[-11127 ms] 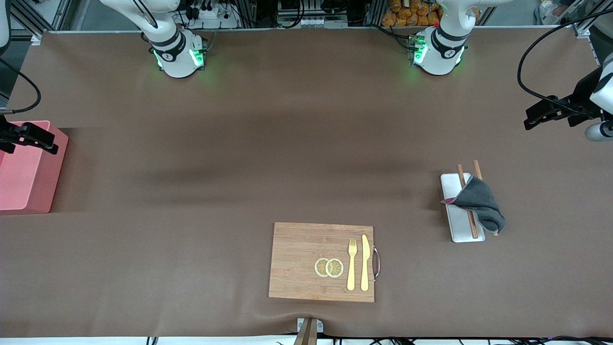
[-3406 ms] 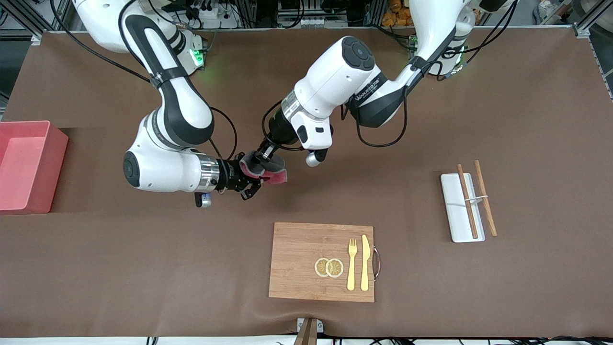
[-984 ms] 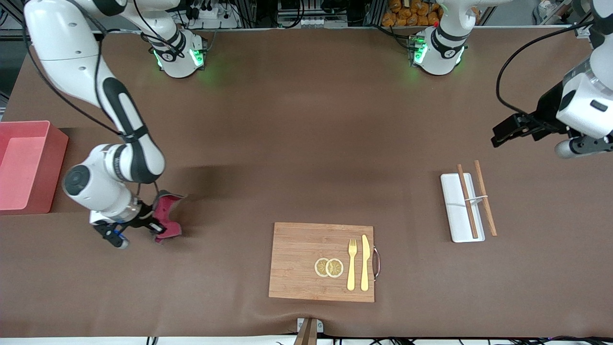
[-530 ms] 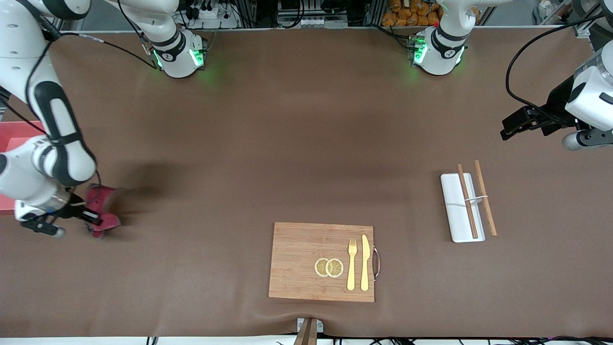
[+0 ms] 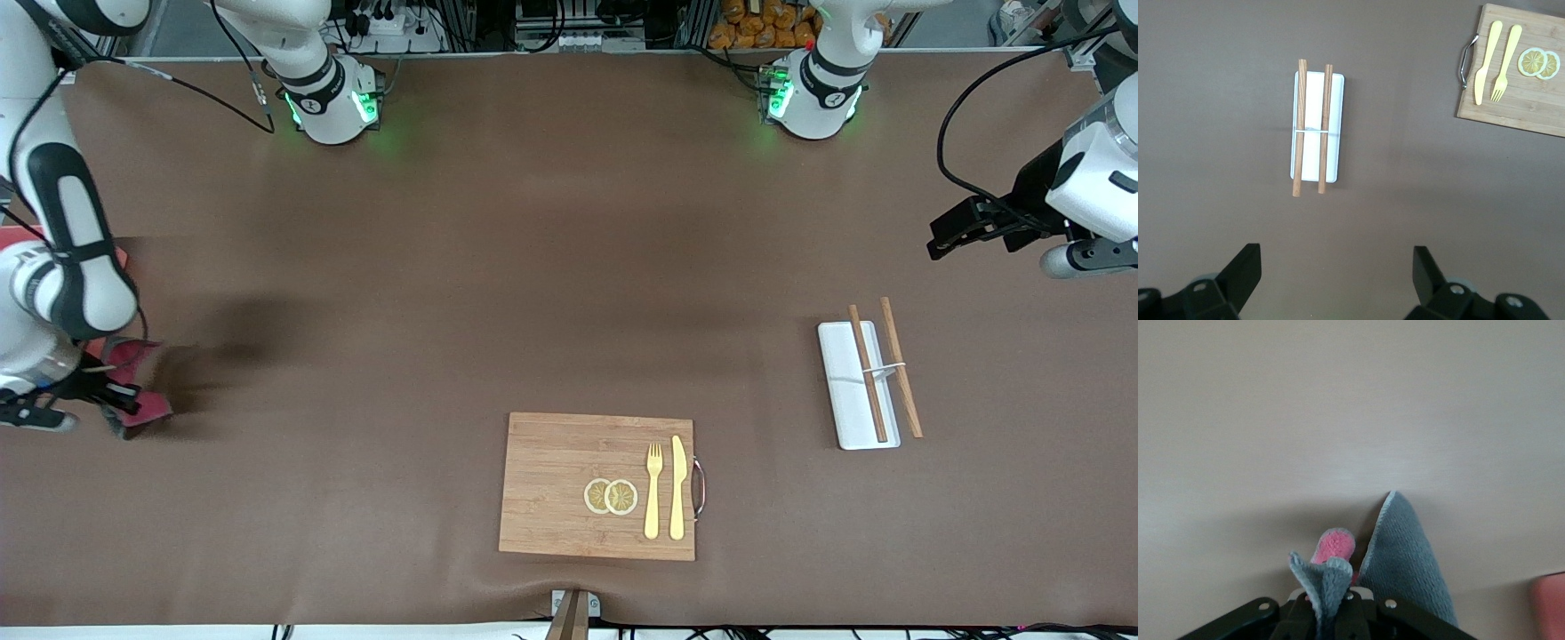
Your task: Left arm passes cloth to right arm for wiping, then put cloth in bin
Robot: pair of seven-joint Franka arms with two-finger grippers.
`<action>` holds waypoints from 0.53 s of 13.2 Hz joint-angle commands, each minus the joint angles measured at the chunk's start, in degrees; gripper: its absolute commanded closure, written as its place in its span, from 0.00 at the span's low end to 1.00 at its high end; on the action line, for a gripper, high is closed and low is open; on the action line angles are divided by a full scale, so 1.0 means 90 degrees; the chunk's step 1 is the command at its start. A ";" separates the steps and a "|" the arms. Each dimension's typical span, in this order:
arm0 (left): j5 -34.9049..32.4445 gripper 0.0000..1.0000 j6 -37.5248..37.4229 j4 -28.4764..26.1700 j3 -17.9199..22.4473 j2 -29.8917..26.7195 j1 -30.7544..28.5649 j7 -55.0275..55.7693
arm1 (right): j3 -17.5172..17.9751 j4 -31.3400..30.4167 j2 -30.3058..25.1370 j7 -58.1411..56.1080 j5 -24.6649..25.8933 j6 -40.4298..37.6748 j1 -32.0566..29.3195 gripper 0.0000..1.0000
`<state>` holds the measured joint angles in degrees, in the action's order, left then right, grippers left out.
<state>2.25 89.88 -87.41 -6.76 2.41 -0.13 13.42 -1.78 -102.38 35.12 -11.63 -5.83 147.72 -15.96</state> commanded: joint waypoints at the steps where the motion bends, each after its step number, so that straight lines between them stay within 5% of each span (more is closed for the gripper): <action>1: -0.0026 0.00 -0.0016 -0.0093 -0.0021 -0.0131 -0.0025 -0.0105 | -0.0124 -0.0089 0.0062 0.1172 0.0159 0.0032 0.0649 1.00; 7: -0.0026 0.00 -0.0016 -0.0103 -0.0021 -0.0111 -0.0025 -0.0114 | -0.0564 -0.0226 0.0072 0.4149 0.0179 -0.0065 0.2328 1.00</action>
<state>2.25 89.88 -87.46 -6.78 2.40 -0.13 13.42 -4.81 -103.52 36.09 17.51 -5.42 147.56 0.49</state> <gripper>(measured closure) 0.000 0.965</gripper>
